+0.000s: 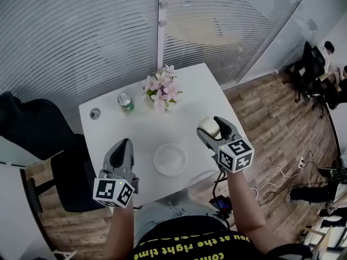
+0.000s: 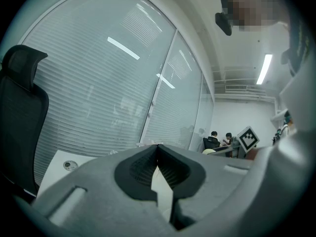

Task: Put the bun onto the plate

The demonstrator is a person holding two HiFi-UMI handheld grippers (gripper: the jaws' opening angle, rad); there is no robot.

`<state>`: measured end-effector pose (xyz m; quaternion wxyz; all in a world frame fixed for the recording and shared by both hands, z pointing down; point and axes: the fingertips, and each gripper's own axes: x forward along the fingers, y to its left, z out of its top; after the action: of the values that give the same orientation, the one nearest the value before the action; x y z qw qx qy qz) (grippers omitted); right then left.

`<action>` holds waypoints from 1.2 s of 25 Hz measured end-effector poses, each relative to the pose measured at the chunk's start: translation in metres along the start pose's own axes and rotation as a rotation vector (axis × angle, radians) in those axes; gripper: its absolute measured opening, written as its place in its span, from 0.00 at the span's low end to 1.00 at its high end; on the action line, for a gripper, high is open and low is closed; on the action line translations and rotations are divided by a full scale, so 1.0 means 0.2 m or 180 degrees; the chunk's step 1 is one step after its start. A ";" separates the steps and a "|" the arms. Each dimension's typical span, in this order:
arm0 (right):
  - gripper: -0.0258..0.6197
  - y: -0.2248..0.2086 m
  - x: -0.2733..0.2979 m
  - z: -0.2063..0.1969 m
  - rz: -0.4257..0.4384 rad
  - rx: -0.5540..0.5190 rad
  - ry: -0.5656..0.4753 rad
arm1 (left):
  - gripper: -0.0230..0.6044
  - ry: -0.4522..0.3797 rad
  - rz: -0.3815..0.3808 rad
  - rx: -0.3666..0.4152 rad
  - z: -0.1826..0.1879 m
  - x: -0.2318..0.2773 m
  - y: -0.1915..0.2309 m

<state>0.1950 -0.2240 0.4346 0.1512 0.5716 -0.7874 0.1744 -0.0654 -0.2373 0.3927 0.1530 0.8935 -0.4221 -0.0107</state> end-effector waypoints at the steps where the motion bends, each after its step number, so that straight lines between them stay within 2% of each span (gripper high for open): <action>1: 0.55 0.00 -0.01 0.01 0.0008 -0.0008 -0.0009 | 0.04 -0.0012 0.0001 0.0021 0.00 0.00 -0.01; 6: 0.55 0.06 -0.01 0.07 0.0084 -0.0082 -0.0048 | 0.04 -0.0056 0.0029 0.0074 0.00 -0.02 -0.02; 13: 0.55 0.20 0.01 0.07 0.0343 -0.0185 -0.0016 | 0.04 -0.0094 0.0120 0.0132 0.04 -0.08 -0.01; 20: 0.55 0.34 0.08 0.01 0.0589 -0.0297 0.0069 | 0.04 -0.0097 0.0348 0.0194 0.03 -0.20 0.05; 30: 0.55 0.56 0.17 -0.16 0.0940 -0.0400 0.0244 | 0.04 -0.0101 0.0692 0.0120 -0.03 -0.40 0.15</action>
<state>0.0801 -0.2063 0.4657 0.1892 0.4319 -0.8659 0.1668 -0.1378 -0.1927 0.3970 0.1298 0.8449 -0.5190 -0.0002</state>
